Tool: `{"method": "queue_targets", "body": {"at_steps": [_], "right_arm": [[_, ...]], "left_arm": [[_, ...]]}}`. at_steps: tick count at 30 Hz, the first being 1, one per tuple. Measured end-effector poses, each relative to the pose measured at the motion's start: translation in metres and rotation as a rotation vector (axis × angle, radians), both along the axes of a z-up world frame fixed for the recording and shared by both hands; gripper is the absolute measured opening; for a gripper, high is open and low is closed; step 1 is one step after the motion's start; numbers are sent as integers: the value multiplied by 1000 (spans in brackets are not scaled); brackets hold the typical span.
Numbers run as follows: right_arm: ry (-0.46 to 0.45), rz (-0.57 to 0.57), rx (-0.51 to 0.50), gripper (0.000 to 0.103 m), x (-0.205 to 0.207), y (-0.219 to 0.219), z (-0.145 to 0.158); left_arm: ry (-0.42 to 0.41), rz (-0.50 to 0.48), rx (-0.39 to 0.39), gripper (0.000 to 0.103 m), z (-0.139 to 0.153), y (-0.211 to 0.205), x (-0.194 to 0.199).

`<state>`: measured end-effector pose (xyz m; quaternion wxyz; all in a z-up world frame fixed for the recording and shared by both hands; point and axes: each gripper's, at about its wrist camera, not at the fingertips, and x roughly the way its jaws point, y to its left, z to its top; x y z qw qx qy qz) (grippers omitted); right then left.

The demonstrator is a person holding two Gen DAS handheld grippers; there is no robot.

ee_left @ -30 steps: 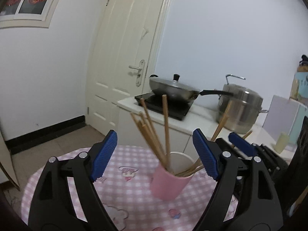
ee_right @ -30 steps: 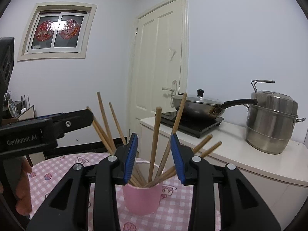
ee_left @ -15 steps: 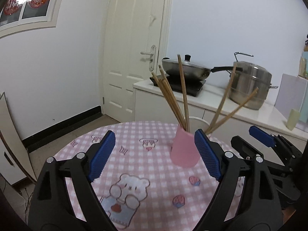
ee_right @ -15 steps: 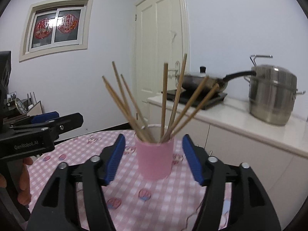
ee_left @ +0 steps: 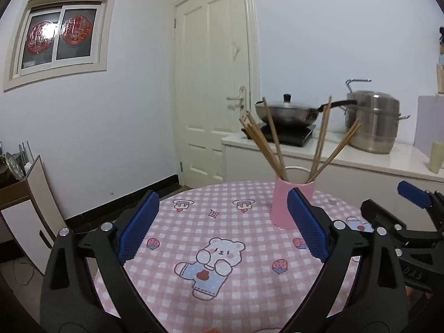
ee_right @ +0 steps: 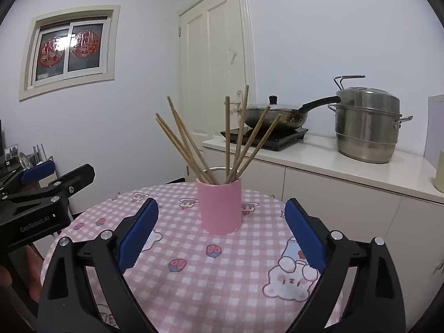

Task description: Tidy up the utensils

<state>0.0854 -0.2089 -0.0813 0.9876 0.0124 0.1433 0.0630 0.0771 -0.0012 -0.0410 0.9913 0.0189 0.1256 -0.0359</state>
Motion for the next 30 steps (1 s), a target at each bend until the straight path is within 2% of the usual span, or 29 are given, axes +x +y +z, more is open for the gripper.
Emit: {"method": "queue_targets", "body": {"at_steps": [7,15,30], "right_arm": [[-77,18,-24,94,-28,8,17],[-132,4,-49,95,-47,11,29],[-177,-6,-77,95,-61,17,38]], "left_arm": [[-50,-15,-27,95,10,2,-23],[-99,-25,-18,97,16,-2,-40],[-181,11,-27,97,24,-1,-57]]}}
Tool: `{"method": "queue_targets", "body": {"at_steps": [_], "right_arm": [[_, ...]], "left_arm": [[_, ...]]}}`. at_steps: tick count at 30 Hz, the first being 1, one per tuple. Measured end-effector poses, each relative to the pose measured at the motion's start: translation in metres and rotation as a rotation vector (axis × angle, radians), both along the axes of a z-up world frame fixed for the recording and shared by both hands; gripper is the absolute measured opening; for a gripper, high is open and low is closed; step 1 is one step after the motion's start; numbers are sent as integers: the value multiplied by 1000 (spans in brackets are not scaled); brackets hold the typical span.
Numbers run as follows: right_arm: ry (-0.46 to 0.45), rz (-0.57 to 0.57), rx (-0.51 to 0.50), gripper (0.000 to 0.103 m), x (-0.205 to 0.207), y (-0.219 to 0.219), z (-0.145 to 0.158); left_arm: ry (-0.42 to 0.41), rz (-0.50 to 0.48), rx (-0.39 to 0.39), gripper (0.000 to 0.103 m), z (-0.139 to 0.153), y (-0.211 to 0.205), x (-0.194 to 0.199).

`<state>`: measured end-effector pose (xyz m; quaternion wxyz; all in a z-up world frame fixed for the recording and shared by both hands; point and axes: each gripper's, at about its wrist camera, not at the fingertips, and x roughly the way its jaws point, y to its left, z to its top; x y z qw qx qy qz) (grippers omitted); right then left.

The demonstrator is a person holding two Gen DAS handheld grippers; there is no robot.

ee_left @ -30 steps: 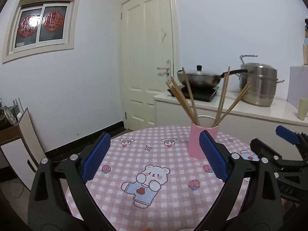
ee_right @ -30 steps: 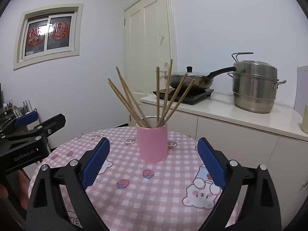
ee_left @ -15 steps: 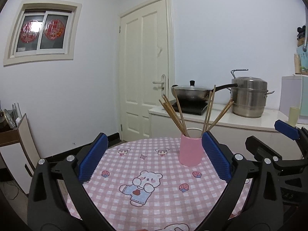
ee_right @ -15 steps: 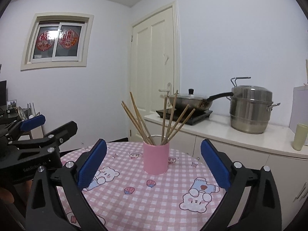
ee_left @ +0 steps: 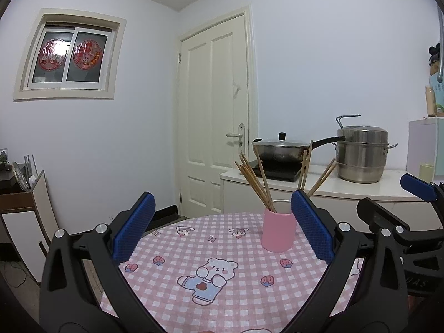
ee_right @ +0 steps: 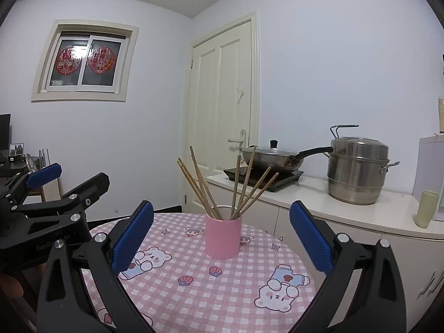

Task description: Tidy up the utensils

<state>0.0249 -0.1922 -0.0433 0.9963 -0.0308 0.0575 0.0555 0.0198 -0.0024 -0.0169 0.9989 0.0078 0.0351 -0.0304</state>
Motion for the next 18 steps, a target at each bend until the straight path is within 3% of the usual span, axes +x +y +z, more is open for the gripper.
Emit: {"method": "queue_targets", "body": {"at_steps": [18], "right_arm": [[1,0,9,95,-1,2,0]], "left_arm": [[-20,25,23,97,0,-4,-3]]}}
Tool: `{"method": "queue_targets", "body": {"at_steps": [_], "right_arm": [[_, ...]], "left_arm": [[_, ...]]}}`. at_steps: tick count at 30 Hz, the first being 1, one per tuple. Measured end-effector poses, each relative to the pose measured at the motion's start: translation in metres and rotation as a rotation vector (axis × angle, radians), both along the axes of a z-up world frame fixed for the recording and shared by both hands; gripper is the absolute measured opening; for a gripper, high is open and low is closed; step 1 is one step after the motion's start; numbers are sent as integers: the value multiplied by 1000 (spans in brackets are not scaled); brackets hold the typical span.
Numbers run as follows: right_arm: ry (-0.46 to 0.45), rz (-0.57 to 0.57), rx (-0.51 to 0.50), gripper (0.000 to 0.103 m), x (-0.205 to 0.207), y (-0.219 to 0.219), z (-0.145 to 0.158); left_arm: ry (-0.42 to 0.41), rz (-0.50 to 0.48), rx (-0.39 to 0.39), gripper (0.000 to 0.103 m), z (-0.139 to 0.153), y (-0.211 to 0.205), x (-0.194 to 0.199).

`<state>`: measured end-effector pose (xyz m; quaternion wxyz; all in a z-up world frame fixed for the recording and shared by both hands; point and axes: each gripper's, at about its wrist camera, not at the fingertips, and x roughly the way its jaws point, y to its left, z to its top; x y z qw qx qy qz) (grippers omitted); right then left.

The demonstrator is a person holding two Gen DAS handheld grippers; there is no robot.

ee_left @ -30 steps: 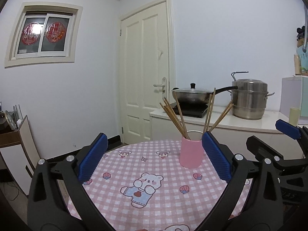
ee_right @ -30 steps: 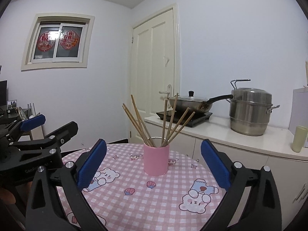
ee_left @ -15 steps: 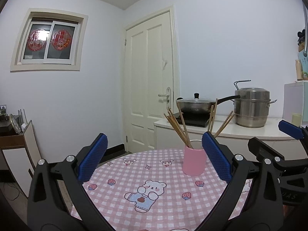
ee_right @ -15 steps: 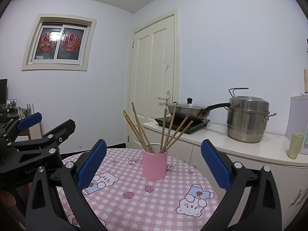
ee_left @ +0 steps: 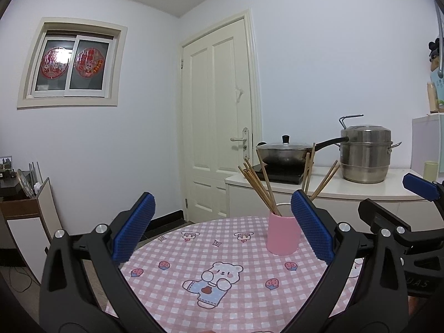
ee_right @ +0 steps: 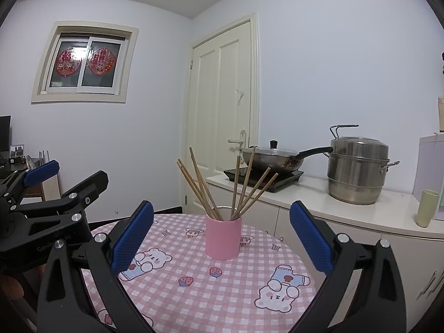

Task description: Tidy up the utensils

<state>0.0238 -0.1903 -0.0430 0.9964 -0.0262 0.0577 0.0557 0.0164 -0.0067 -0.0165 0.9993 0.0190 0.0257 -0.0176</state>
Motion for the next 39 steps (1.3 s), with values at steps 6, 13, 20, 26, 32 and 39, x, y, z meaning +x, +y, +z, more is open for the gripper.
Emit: {"method": "queue_targets", "body": {"at_steps": [6,13,20,26,32,39], "right_arm": [[3,2,9,95,-1,0,1],[3,0,13,95,-2,-1,0],[7,2,12,95,-2,0,-1],[2,1,15,95,-5,0,0],[-4,-1,13,95,-6,1,0],[6,-2,17,95,-5,1,-2]], "left_arm": [[-1,-5,-5,97,0,1,0],[-3,-3,-6,97,-1,1,0],[-8,4,-5,97,-1,2,-2],[-26,5,6,97,0,-1,-4],[-34,-2,0,96,0,1,-5],[-35,7,4,96,-2,2,-6]]}}
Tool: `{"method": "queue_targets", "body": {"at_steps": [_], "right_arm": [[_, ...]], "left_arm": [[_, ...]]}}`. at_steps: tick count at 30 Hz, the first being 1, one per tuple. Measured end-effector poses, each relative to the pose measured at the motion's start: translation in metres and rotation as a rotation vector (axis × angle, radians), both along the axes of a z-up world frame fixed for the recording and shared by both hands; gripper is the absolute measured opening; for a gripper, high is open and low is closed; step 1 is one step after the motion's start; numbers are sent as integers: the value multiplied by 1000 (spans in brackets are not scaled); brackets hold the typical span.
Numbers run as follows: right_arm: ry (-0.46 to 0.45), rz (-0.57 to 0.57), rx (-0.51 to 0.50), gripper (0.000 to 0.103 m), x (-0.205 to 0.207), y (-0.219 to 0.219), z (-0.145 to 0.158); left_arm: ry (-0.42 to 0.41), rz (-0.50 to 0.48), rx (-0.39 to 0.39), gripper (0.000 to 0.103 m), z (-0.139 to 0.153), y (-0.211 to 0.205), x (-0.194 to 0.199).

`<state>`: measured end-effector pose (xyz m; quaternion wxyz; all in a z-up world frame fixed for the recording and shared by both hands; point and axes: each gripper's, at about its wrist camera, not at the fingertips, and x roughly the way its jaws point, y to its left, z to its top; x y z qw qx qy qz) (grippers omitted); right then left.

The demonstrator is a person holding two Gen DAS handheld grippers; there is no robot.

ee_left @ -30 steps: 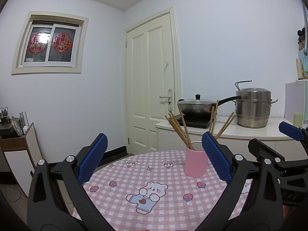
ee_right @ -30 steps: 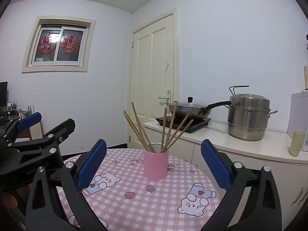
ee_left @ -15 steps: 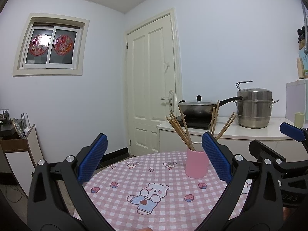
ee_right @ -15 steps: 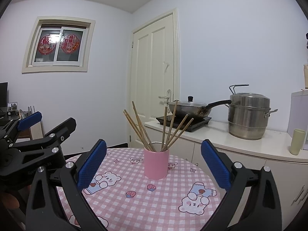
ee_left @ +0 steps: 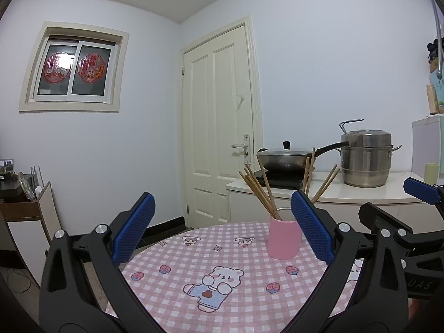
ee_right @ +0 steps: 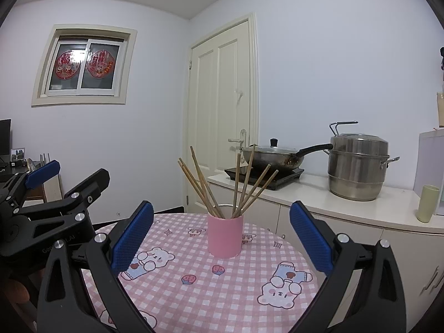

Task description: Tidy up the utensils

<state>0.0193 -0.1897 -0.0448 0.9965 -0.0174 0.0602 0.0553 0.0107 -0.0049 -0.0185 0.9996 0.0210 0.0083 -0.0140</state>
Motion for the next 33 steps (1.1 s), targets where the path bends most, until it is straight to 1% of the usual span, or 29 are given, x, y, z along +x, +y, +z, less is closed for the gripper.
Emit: {"method": "queue_targets", "body": {"at_steps": [33], "right_arm": [[13,-7,10,95,-1,2,-3]], "left_arm": [[9,2,9,97,0,1,2]]}}
